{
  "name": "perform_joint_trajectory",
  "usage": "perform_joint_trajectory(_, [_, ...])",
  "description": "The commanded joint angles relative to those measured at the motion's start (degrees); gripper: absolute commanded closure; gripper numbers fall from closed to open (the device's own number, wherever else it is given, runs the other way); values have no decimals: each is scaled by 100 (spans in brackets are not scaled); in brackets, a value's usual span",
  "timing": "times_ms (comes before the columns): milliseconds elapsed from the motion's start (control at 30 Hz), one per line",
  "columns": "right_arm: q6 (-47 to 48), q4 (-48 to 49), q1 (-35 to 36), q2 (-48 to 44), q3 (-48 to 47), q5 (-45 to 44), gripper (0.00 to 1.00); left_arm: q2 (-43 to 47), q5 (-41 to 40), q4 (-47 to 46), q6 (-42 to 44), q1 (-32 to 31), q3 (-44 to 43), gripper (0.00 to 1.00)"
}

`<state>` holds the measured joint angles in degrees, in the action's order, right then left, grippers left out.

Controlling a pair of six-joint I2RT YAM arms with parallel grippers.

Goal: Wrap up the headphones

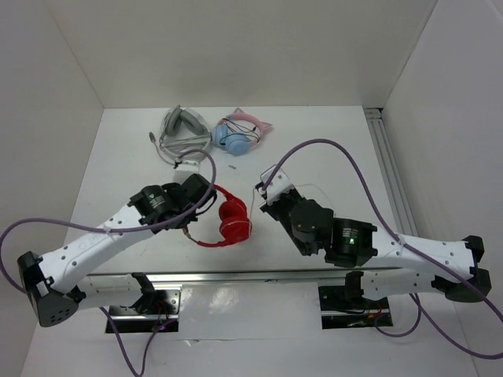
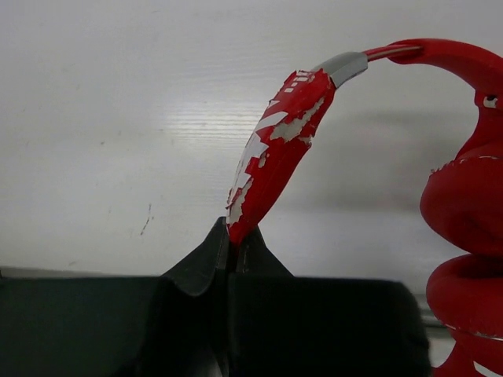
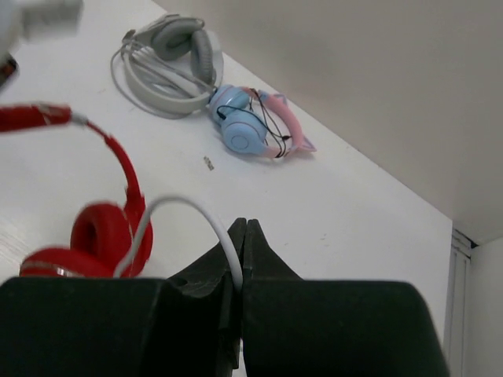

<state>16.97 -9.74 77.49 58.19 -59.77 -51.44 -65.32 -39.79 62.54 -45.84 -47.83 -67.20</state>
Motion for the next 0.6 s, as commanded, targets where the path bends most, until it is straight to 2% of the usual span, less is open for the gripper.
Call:
perform_joint_trajectory(0, [228,350,38,-369,-474,-157,100,-86,1014,-1287,1576,-235,101,100])
perform_joint_trajectory(233, [88,183,90,-484,-317,301,100,738,3465,-2395,2746,-594,357,100])
perform_joint_trajectory(333, [87,253,90,-537,-150,433,100,854,4056,-2449,3169,-850,304,100])
perform_joint_trajectory(433, [34,306,90,-537,-96,486,100,854,4224,-2396,3327,-1140,163,100])
perform_joint_trajectory(567, [34,306,90,-537,-44,547,100,696,4611,-2290,3459,-1193,163,100])
